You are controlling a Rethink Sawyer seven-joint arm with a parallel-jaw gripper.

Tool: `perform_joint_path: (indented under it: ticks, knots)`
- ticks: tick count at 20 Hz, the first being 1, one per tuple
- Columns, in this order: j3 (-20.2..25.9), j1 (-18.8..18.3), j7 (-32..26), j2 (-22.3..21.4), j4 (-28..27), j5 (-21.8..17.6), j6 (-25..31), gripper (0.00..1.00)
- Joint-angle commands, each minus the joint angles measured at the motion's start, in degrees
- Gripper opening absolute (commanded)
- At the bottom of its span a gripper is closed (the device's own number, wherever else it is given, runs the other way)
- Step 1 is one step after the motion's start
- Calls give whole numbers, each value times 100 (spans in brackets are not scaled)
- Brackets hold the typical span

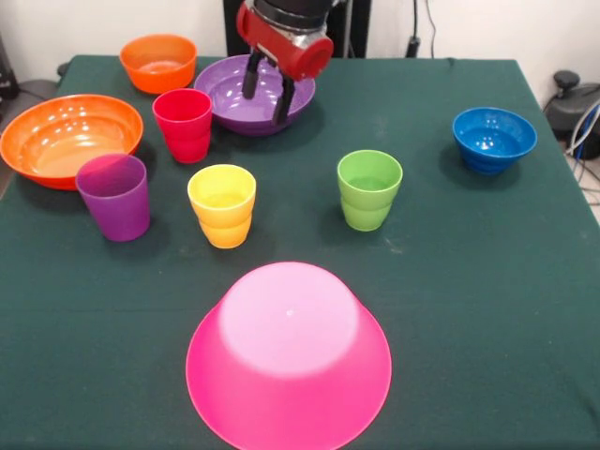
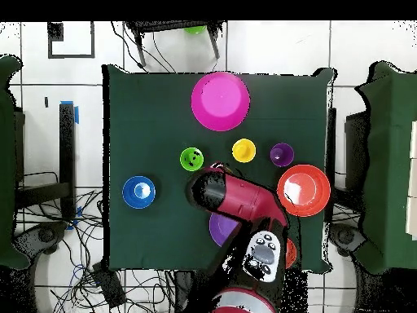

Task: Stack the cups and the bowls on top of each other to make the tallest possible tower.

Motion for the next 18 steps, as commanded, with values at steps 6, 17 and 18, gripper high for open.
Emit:
perform_joint_path:
  ticks: [6,17,18]
  knots:
    - [1082,66,365,-75,1063,-390,-719,100]
    - [1063,50,394,448,781,-419,-1301,100]
    - [1031,53,393,454,801,-442,-1359,100]
